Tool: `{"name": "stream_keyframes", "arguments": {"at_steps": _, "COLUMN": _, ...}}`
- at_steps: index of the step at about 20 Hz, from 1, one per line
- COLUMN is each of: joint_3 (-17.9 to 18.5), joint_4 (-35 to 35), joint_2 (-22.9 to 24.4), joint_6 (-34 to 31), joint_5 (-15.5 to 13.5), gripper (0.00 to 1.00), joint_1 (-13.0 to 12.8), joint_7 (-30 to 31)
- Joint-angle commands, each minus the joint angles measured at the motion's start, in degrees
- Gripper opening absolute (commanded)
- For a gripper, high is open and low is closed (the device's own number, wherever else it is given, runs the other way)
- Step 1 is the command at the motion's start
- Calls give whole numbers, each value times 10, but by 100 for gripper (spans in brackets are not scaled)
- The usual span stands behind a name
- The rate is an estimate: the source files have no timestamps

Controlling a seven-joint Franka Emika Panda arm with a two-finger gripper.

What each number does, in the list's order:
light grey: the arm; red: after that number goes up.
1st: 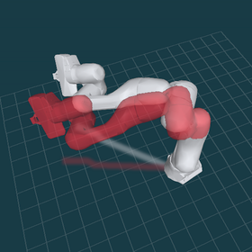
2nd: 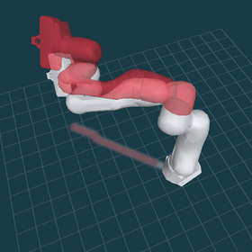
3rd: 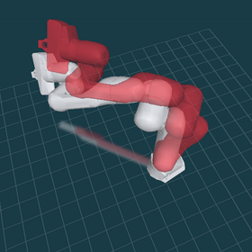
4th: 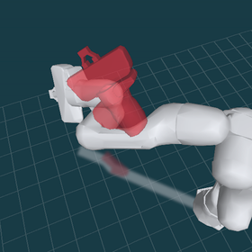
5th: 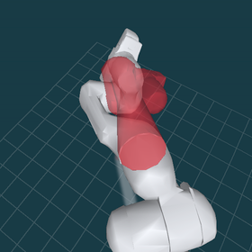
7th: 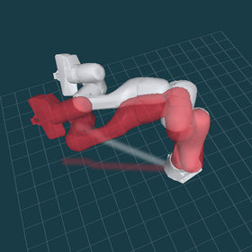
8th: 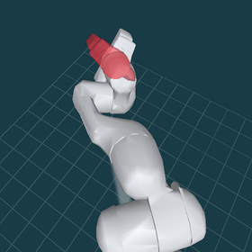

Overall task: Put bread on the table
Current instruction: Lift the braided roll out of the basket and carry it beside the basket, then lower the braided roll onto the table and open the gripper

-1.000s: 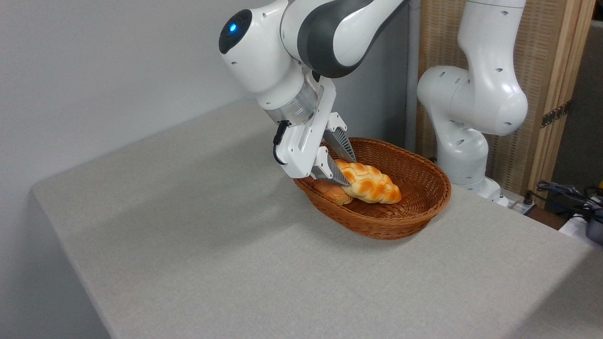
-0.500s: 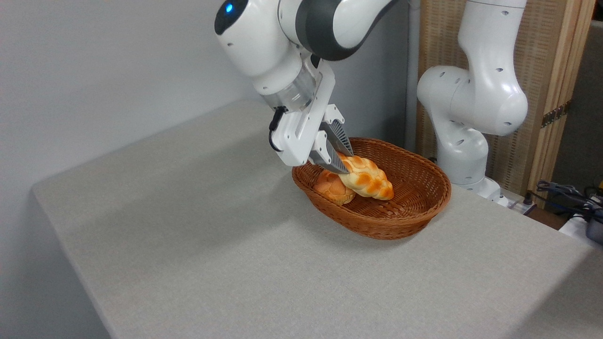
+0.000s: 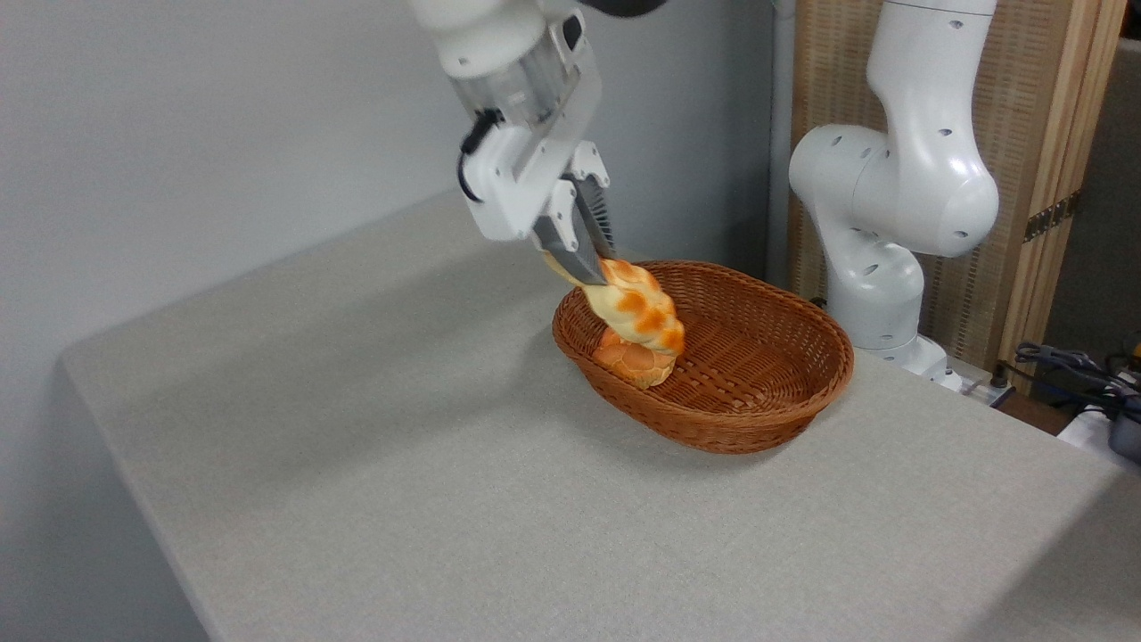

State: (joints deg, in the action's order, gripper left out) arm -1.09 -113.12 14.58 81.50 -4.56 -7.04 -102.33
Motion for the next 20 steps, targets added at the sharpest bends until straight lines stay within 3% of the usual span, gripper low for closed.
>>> {"name": "stream_keyframes", "arguments": {"at_steps": 1, "joint_3": 6, "joint_4": 41, "joint_2": -43, "joint_6": 49, "joint_5": -6, "gripper": 19, "joint_1": 1, "joint_7": -9}}
{"name": "stream_keyframes", "arguments": {"at_steps": 8, "joint_3": 3, "joint_4": 83, "joint_2": -123, "joint_6": 132, "joint_5": -4, "gripper": 31, "joint_1": 1, "joint_7": -10}}
{"name": "stream_keyframes", "arguments": {"at_steps": 13, "joint_3": 0, "joint_4": 104, "joint_2": -169, "joint_6": 145, "joint_5": -5, "gripper": 34, "joint_1": 0, "joint_7": -5}}
{"name": "stream_keyframes", "arguments": {"at_steps": 14, "joint_3": -1, "joint_4": 112, "joint_2": -175, "joint_6": 144, "joint_5": -4, "gripper": 44, "joint_1": 0, "joint_7": -6}}
{"name": "stream_keyframes", "arguments": {"at_steps": 15, "joint_3": -1, "joint_4": 114, "joint_2": -182, "joint_6": 144, "joint_5": -4, "gripper": 61, "joint_1": 0, "joint_7": -6}}
{"name": "stream_keyframes", "arguments": {"at_steps": 16, "joint_3": -2, "joint_4": 114, "joint_2": -188, "joint_6": 145, "joint_5": -4, "gripper": 84, "joint_1": -1, "joint_7": -4}}
{"name": "stream_keyframes", "arguments": {"at_steps": 18, "joint_3": -3, "joint_4": 114, "joint_2": -202, "joint_6": 145, "joint_5": -4, "gripper": 97, "joint_1": -4, "joint_7": -3}}
{"name": "stream_keyframes", "arguments": {"at_steps": 20, "joint_3": -3, "joint_4": 114, "joint_2": -205, "joint_6": 145, "joint_5": -8, "gripper": 100, "joint_1": -5, "joint_7": 0}}
